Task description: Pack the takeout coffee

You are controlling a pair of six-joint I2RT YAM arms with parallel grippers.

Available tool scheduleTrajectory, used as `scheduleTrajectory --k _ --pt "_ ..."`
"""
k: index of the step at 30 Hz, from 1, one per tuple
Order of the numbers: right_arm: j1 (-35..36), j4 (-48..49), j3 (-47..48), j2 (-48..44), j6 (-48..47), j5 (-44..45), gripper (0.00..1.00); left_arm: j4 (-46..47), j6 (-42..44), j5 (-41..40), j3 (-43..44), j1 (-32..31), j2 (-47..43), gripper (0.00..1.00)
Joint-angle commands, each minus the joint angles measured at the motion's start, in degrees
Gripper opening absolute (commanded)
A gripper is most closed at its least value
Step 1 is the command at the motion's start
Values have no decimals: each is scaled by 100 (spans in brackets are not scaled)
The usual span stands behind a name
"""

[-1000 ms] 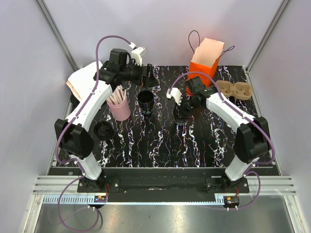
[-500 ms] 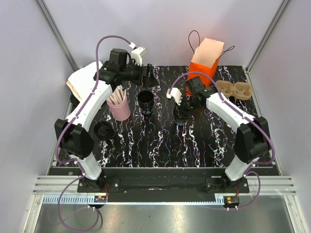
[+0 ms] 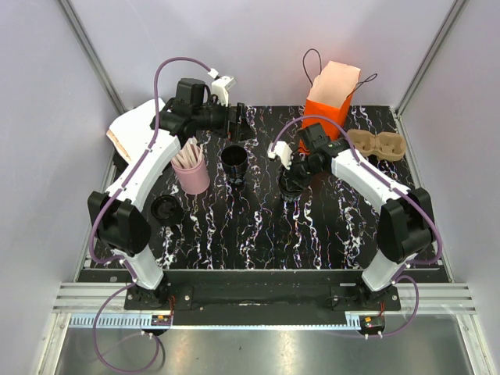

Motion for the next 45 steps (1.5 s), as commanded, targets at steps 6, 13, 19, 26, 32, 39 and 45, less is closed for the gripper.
scheduleTrajectory --k 6,13,19,26,32,39,45 --pt "52 53 264 -620 190 27 39 340 -25 171 54 8 -79 99" --pt "-36 246 370 -1260 532 325 75 340 -25 232 1 8 -26 99" --pt "-623 316 519 -1657 1278 360 100 331 72 373 -148 -211 62 99" --pt "-1292 387 335 -2096 1913 185 100 226 107 399 36 -747 527 99" --pt "-1758 422 -43 -2457 2142 -17 100 50 46 381 422 -1046 1265 99" --pt "-1908 422 -359 -2685 2212 -35 100 -3 -113 645 809 -1135 2030 99" --pt "-1952 466 -500 -2730 2282 -132 99 -12 -121 724 950 -1143 2356 99"
